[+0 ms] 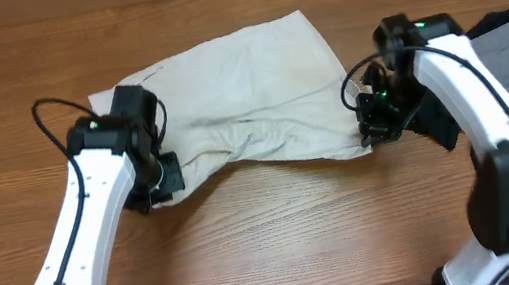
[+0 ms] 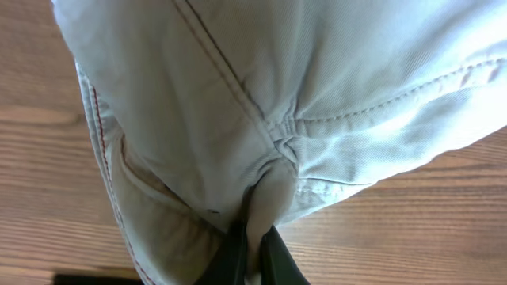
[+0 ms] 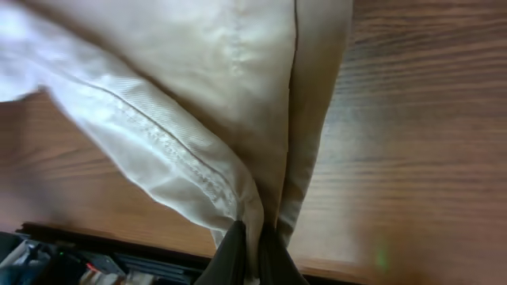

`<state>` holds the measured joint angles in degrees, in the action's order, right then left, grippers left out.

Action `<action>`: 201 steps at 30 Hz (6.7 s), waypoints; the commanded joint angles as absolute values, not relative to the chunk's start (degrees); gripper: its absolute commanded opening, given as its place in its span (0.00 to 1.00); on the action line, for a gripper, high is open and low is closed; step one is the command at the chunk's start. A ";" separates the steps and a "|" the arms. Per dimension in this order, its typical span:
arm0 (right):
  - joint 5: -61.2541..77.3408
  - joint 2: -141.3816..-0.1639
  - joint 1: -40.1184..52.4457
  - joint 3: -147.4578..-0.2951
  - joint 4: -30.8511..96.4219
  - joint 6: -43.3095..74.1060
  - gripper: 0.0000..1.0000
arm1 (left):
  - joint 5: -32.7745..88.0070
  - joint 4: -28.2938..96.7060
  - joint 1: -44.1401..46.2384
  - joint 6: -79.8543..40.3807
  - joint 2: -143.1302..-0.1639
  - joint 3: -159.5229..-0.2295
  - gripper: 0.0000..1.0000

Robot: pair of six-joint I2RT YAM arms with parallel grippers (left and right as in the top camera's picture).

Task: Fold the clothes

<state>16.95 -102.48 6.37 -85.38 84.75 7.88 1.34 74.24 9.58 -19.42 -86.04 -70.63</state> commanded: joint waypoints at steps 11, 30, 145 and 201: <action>12.78 -90.39 6.35 -69.97 87.72 12.27 0.04 | 10.79 75.50 8.91 -24.27 -78.41 -54.72 0.04; 4.60 -90.43 6.26 -79.88 88.62 19.29 0.73 | 26.48 85.10 8.91 -18.68 -78.52 -59.90 0.77; 3.77 -120.16 7.81 -89.43 69.21 -7.14 0.43 | 10.13 68.29 4.51 -15.20 -111.85 -91.92 0.11; 34.85 -110.80 11.31 -84.14 71.44 -0.14 0.04 | 29.19 57.67 8.86 -7.70 -103.94 -81.30 0.41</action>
